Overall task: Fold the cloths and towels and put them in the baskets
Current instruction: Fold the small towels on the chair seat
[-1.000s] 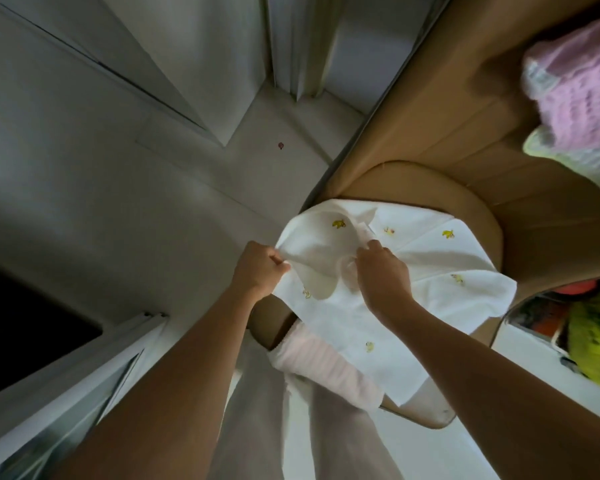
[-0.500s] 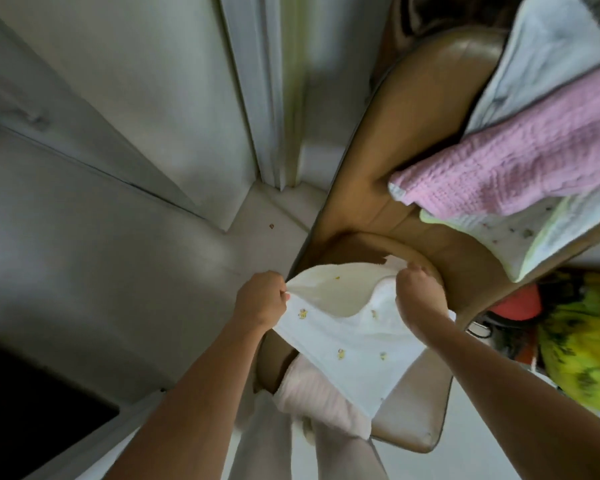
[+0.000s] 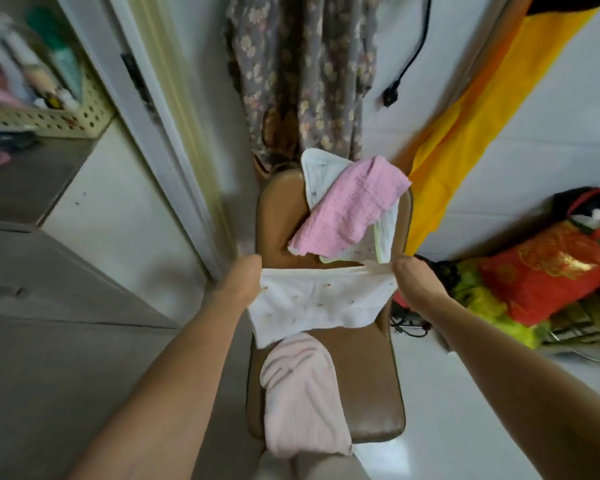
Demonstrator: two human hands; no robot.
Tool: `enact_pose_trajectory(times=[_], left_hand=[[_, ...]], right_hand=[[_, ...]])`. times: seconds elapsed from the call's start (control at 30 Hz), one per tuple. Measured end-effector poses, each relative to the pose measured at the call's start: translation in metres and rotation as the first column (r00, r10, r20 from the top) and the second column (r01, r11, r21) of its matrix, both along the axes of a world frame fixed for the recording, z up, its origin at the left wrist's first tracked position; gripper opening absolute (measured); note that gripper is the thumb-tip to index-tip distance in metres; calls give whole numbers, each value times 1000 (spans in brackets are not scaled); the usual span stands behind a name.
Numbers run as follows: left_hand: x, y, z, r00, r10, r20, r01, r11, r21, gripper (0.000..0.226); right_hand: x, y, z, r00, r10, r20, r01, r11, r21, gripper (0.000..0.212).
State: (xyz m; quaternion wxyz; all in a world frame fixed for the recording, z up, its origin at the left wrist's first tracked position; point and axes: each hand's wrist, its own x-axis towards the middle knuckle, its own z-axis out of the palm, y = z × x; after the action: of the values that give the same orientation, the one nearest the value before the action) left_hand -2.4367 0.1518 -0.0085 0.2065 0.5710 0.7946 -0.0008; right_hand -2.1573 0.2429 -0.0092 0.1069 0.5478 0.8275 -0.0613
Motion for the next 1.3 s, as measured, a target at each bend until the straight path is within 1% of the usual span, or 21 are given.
enact_pose_trajectory(times=[0.13, 0.2, 0.3, 0.33, 0.37, 0.4, 0.47, 0.5, 0.53, 0.6, 0.67, 0.77, 0.8, 0.87, 0.97, 1.03, 1.07, 1.1, 1.2, 1.23, 1.3], left_hand=[[10, 4, 32, 994, -92, -64, 94, 995, 23, 21], [10, 2, 45, 994, -79, -70, 82, 996, 41, 20], [8, -2, 54, 996, -45, -72, 53, 992, 116, 16], [9, -4, 56, 997, -38, -72, 48, 988, 146, 16], [12, -6, 58, 998, -12, -57, 22, 983, 181, 18], [17, -7, 59, 999, 31, -13, -28, 977, 211, 19], [31, -8, 62, 974, 146, 171, -189, 944, 272, 13], [37, -8, 64, 937, 204, 283, -288, 909, 300, 9], [43, -7, 67, 883, 251, 396, -389, 863, 322, 6], [50, -3, 73, 782, 287, 554, -528, 778, 341, 9], [57, 2, 77, 733, 299, 611, -587, 732, 346, 16], [69, 9, 80, 634, 291, 716, -658, 689, 303, 38], [73, 11, 81, 605, 275, 747, -671, 681, 293, 43], [79, 14, 79, 569, 249, 784, -681, 677, 279, 44], [86, 13, 81, 514, 198, 835, -679, 689, 254, 38], [89, 11, 82, 456, 132, 880, -673, 699, 243, 36], [92, 10, 85, 444, 101, 890, -661, 708, 249, 35], [94, 8, 88, 444, 77, 892, -644, 720, 259, 35], [98, 6, 95, 491, 36, 871, -591, 748, 302, 31], [99, 6, 97, 524, 34, 851, -575, 751, 324, 30], [98, 7, 98, 632, 36, 774, -519, 761, 389, 25]], right_hand=[[20, -15, 23, 998, -63, -30, 63, 998, -16, 18], [32, -17, 31, 985, -119, -124, 121, 993, 5, 12], [47, -17, 47, 912, -238, -334, 251, 968, -5, 20], [49, -17, 53, 858, -274, -434, 296, 955, -17, 23], [50, -16, 58, 777, -311, -547, 342, 938, -47, 26], [50, -17, 64, 664, -354, -659, 384, 917, -106, 29], [50, -15, 73, 395, -418, -818, 405, 878, -253, 33], [51, -14, 77, 281, -425, -860, 392, 869, -302, 30], [51, -11, 81, 203, -421, -884, 368, 869, -329, 23], [54, -8, 92, 126, -395, -910, 325, 883, -338, 13], [58, -3, 99, 89, -362, -928, 315, 894, -319, 15], [62, 2, 103, 18, -352, -936, 326, 887, -327, 29], [63, 3, 104, 1, -350, -937, 314, 889, -332, 27], [63, 5, 105, 5, -338, -941, 274, 906, -324, 23], [66, 9, 104, 21, -308, -951, 249, 923, -294, 18], [69, 10, 103, 55, -274, -960, 254, 934, -252, 17], [70, 10, 103, 94, -250, -964, 257, 941, -219, 19], [72, 11, 104, 152, -222, -963, 258, 950, -178, 23], [77, 14, 101, 419, -103, -902, 249, 969, 4, 26], [78, 15, 99, 489, -70, -870, 247, 967, 61, 22], [78, 18, 95, 592, -42, -805, 254, 958, 137, 11]])
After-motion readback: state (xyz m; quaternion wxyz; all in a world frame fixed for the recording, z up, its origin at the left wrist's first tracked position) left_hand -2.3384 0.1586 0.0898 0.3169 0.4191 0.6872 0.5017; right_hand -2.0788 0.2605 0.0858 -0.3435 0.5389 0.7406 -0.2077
